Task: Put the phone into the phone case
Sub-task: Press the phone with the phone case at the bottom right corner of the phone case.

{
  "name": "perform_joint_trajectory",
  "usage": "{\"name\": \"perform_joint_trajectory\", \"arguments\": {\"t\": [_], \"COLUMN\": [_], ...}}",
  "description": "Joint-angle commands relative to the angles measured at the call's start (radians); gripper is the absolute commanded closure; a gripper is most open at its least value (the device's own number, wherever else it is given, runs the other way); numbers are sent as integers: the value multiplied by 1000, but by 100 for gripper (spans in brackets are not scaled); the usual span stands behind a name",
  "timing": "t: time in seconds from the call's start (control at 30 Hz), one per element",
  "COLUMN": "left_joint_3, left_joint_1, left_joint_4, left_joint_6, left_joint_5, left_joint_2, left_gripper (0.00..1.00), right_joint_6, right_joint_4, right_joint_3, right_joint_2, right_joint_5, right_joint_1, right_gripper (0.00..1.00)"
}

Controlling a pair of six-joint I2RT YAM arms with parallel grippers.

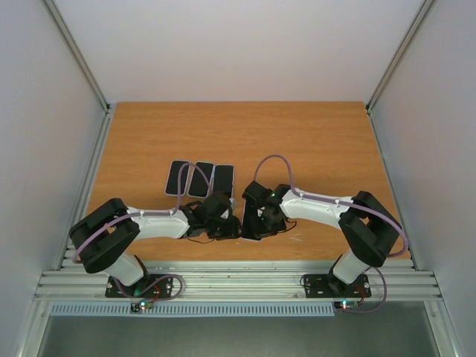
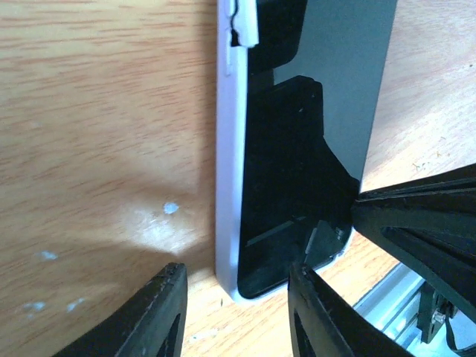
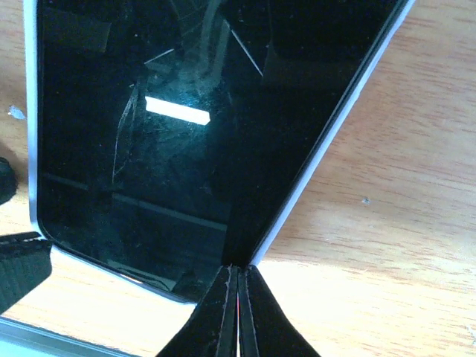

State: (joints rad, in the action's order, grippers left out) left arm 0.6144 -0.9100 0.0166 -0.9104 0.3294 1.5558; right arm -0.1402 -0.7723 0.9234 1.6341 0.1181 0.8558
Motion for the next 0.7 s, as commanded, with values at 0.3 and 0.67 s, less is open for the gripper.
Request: {"name": "perform_joint_trajectory", "arguments": {"t": [0.3,0.67], "left_joint_3": [133,315], "left_joint_1": [34,110], "left_joint_4": [-199,-308], "left_joint_6": [131,245], "left_joint_5": [-83,-53], "left_joint_2": [-19,127], "left_gripper": [54,53], "right_joint_6": [185,281], "right_joint_4": [68,106], "right_joint_3": [17,96], "right_joint_2": [-131,-20], "right_joint_5": [18,153], "right_joint_1": [-141,-327], "right_gripper": [84,85]}}
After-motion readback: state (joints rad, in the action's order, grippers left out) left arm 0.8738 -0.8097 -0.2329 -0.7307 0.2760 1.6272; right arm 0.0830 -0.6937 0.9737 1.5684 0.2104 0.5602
